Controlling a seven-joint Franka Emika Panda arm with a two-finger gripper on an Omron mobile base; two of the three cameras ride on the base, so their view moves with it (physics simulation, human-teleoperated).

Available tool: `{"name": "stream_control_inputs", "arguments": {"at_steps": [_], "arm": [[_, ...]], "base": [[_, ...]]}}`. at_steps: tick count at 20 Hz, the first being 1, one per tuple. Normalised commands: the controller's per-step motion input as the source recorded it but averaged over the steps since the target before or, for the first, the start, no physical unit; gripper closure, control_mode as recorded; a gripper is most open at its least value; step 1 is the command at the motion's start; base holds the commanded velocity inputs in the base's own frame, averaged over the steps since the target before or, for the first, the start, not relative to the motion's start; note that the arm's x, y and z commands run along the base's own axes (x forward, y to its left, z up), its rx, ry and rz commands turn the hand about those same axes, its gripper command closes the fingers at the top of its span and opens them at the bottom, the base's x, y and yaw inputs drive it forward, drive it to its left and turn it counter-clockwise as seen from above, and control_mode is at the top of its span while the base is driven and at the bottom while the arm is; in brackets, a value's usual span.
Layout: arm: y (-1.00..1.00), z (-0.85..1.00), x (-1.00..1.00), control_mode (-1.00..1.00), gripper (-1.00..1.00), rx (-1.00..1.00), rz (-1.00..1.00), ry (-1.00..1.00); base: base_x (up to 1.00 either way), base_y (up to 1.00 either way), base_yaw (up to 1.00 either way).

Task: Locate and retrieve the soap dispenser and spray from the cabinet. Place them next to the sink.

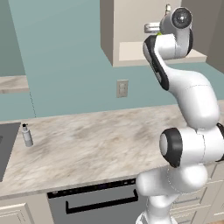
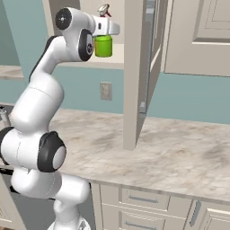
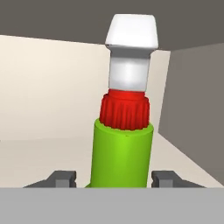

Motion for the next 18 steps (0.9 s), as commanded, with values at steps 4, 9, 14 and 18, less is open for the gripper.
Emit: {"name": "stream_control_inputs", "arguments": {"at_steps": [4,9,14,18], "arm": [[0.03,0.00,-0.72,-1.00,1.00,0.00,0.00,-0.05],[0.10,0.00,-0.80,-1.00,1.00,0.00,0.00,-0.04],[0.13,-0.02,-0.83,-1.00,1.00,0.00,0.02,-0.03],[0.20,-0.10,-0.92,-1.00,1.00,0.00,0.04,-0.03]], "base": [[0.00,0.00,0.00],[0.00,0.00,0.00],[0.00,0.00,0.00],[0.00,0.00,0.00]]}}
